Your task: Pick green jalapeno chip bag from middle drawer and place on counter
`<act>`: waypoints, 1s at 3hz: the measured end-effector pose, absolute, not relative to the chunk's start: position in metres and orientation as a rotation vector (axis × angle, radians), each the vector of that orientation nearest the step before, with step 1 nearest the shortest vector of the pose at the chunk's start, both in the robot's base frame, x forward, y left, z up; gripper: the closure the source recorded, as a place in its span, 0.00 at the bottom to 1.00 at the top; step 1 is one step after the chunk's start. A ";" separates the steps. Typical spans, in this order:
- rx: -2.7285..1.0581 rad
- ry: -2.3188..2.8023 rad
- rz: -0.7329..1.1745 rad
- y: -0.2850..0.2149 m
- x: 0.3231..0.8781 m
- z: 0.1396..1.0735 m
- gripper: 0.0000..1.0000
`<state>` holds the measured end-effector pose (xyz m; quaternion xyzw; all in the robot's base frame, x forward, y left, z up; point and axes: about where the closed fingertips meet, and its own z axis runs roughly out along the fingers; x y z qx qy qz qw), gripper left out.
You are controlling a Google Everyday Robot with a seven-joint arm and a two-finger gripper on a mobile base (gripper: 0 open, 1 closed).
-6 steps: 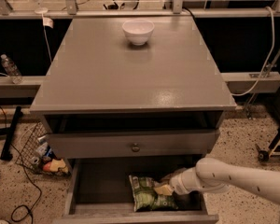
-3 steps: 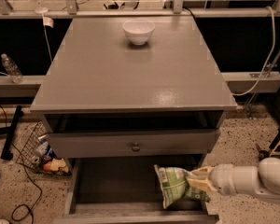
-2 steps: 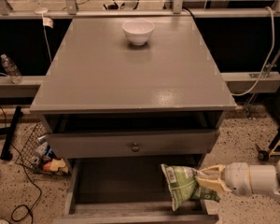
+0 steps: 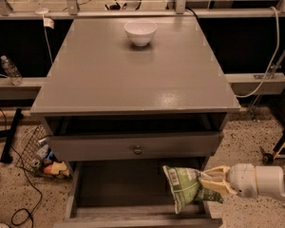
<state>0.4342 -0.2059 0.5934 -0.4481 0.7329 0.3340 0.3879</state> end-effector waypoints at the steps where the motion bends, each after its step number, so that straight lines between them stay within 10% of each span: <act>1: -1.174 1.757 0.779 -0.212 0.439 0.649 1.00; 3: -1.353 1.520 0.547 -0.196 0.461 0.793 1.00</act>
Offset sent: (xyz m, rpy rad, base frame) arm 0.0134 0.0020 0.2221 -0.0608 -0.4651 0.1044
